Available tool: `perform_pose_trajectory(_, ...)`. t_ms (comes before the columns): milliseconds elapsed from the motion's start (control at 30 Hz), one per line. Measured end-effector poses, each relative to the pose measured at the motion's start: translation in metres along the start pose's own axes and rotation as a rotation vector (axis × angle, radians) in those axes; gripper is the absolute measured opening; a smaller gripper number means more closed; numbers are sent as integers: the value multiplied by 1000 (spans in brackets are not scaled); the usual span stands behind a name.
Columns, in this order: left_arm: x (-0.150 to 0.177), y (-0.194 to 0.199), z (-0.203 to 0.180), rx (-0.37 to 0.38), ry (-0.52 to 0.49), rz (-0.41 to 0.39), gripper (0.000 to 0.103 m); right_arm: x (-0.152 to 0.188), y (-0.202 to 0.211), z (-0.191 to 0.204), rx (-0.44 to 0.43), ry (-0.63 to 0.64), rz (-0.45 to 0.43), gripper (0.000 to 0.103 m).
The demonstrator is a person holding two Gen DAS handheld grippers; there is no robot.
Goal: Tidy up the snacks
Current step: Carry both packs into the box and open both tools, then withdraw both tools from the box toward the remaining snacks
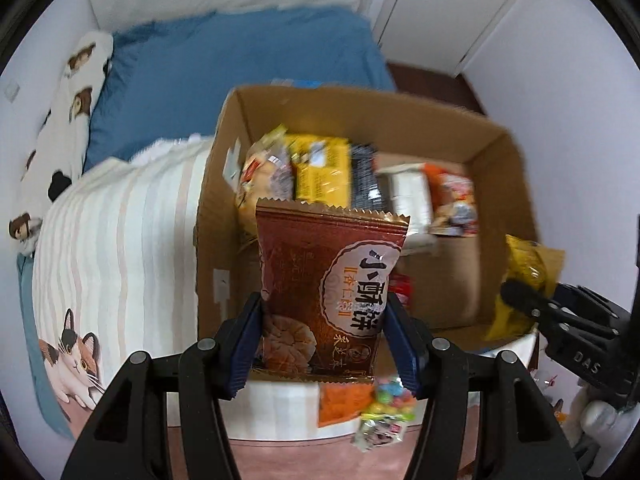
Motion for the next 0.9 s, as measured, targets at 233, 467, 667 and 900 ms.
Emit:
perform_pose_trajectory(233, -10, -64, 9, -47, 13, 125, 56, -4, -48, -26, 27, -37, 100, 52)
perform_pose_trajectory(467, -6, -88, 11, -41, 52, 154, 85, 1, -76, -31, 31, -50, 181, 83)
perform_pose_trajectory(667, -9, -87, 2, -19, 59, 152, 92, 2, -81, -23, 53, -39, 178, 95)
perform_pose_trajectory(900, -1, -69, -1, -48, 46, 73, 92, 1, -66, -18, 34, -62, 122, 96)
Point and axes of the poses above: each gripper's, at about its wrist camera, not at the fingertips, and y roughly against the way its jaws point, z to its left, x to its underside, the point moved 4 cm from there along -y, roughly the way its jaws point, and after that the axes turned 13 degrees about -x, right-handed, at the moved point
